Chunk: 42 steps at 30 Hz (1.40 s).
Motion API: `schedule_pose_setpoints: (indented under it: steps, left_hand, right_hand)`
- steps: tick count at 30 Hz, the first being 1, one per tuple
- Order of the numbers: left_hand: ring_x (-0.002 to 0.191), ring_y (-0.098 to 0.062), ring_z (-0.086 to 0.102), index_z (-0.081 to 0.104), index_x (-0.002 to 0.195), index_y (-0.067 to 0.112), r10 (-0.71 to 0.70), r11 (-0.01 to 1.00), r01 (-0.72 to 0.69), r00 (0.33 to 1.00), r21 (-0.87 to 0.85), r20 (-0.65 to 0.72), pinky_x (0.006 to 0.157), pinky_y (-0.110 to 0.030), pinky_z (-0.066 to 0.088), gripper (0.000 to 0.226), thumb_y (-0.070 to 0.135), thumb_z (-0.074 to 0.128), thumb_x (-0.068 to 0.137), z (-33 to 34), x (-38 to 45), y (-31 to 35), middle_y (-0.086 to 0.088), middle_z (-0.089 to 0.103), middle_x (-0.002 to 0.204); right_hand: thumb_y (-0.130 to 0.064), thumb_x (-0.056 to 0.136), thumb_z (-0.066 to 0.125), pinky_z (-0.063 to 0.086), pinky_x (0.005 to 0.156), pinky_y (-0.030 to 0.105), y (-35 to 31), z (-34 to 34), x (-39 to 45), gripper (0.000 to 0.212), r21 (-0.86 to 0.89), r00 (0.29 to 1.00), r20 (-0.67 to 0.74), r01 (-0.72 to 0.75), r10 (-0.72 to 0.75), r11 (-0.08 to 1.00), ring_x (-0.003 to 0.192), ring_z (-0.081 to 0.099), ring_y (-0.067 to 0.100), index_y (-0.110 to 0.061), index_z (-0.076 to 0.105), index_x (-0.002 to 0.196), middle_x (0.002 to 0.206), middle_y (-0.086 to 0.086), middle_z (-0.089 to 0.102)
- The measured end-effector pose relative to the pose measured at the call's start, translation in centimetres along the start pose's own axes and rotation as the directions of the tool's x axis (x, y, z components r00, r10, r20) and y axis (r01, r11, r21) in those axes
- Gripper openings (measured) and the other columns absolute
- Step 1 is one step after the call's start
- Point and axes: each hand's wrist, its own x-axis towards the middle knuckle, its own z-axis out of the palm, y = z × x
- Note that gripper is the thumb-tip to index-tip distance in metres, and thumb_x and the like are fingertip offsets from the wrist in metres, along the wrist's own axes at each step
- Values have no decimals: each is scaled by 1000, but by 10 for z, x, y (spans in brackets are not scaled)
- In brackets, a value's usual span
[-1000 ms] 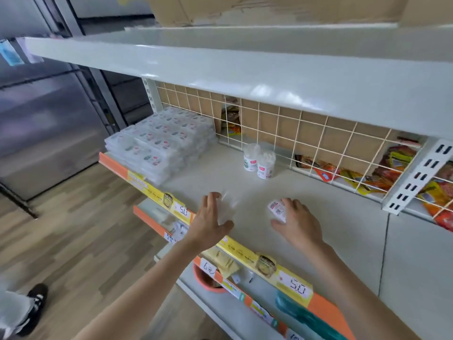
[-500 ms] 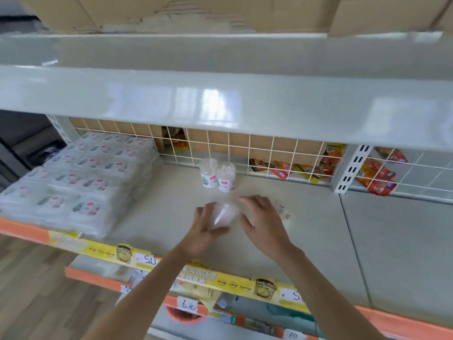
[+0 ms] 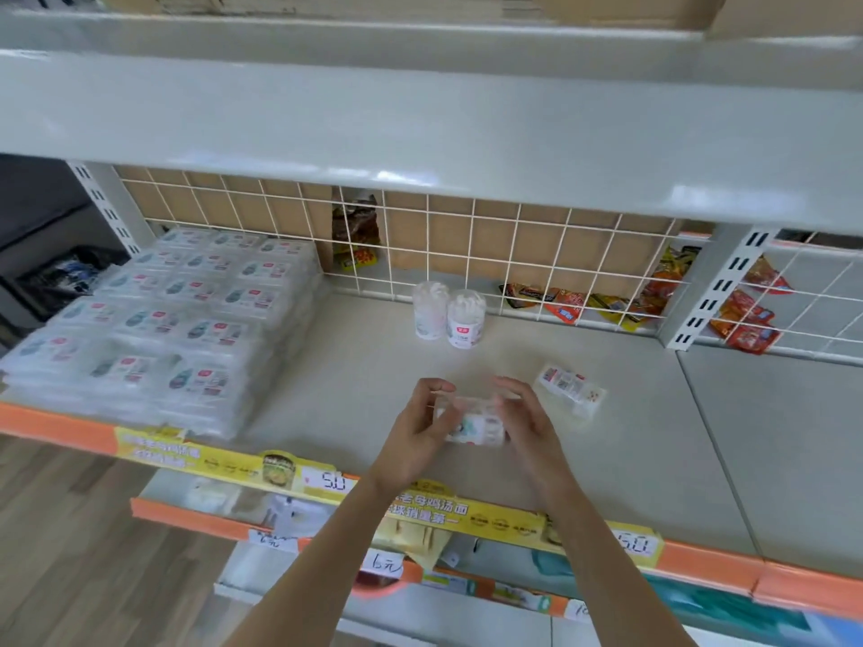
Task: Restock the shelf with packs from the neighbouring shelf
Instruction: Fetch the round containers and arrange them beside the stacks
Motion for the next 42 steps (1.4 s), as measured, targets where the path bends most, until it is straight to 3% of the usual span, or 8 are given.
schedule_pose_setpoints:
  steps: [5,12,15,20,25,28,36,42]
  left_hand:
    - [86,-10,60,49,113,16,10,1000,-9,988,-4,153,75,-25,50,47,12,76,74,-2,0,-7,-6,60,101]
    - [87,-10,54,58,92,21,41,914,-17,998,405,-51,68,-10,41,32,34,78,71,3,5,-8,7,57,92]
    - [89,-9,49,60,94,23,99,893,-65,994,445,-52,71,-14,40,38,33,82,64,2,5,-9,16,51,89]
    - [87,-14,46,55,101,12,121,822,-73,992,565,-48,64,-17,34,43,24,78,67,-13,8,-10,11,49,82]
    - [86,-17,44,51,88,10,103,741,17,985,671,-138,68,-27,35,45,40,78,67,-37,38,-13,0,55,82]
    - [84,-21,47,47,83,15,102,689,75,975,721,-198,72,-32,39,47,48,76,66,-46,59,-11,1,49,82]
    - [99,-21,55,54,113,16,31,673,185,960,716,-278,87,-40,46,56,50,71,73,-50,90,-4,-3,60,107]
    - [104,-26,47,48,110,8,44,680,222,939,699,-341,88,-37,41,51,33,73,74,-44,77,-7,-9,54,110]
  right_hand:
    - [-29,97,41,43,55,12,2,4,2,19,-60,984,-178,-14,3,998,63,55,-2,-16,54,93,83,0,60]
    - [-48,77,61,48,70,24,12,2,3,34,-81,999,-32,3,-5,997,82,58,7,-35,59,109,99,-3,60]
    - [-36,78,68,48,77,23,9,3,4,38,-238,992,-64,94,-112,967,92,56,9,-28,56,114,102,-11,56]
    - [-39,75,71,39,68,10,-5,14,9,56,-453,943,131,333,-307,827,87,49,-1,-32,44,124,114,-20,49]
    - [-20,86,55,45,86,36,13,12,22,35,-773,924,287,380,-254,509,102,49,20,-14,53,120,121,-1,51]
    - [-30,88,35,49,79,40,28,10,16,37,-837,907,304,400,-291,372,97,44,19,-16,62,109,112,-2,57]
    - [-36,86,26,45,85,38,27,10,16,50,-848,915,299,385,-271,365,102,50,24,-16,61,114,117,-1,57]
    - [-28,84,40,51,80,40,29,4,17,36,-781,886,309,444,-347,438,98,51,19,-14,65,104,111,0,60]
